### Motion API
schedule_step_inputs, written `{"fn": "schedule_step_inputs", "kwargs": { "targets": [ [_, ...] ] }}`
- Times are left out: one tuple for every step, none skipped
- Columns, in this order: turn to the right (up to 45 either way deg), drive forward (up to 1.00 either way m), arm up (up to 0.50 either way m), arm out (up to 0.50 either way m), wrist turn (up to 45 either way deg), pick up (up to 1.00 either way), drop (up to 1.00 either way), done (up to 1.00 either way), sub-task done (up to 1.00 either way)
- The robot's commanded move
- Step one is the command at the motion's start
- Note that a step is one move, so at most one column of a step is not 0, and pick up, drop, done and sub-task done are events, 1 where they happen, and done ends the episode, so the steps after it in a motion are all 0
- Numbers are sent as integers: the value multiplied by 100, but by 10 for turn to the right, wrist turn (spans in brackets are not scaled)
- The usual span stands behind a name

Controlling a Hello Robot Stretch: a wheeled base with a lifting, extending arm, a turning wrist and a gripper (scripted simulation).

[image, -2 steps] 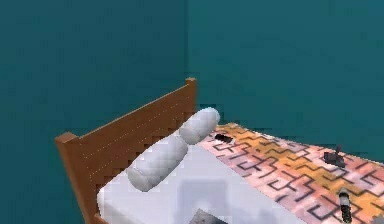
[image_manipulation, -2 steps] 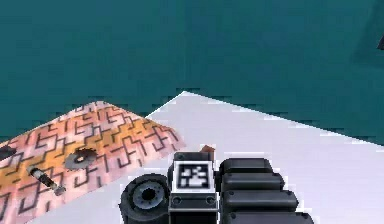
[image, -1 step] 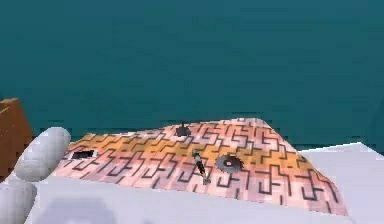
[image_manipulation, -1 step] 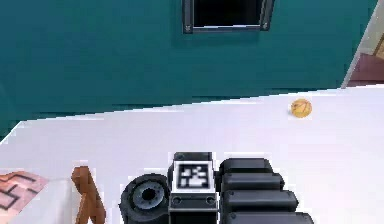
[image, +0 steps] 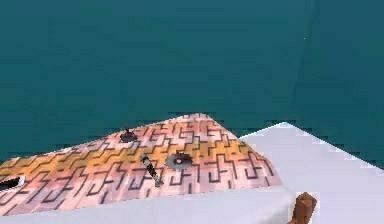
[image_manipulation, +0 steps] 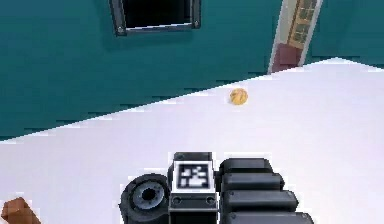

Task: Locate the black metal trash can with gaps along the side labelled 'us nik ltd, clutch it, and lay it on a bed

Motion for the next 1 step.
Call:
{"fn": "schedule_step_inputs", "kwargs": {
  "targets": [
    [-450,0,0,0,0,0,0,0,0]
  ]
}}
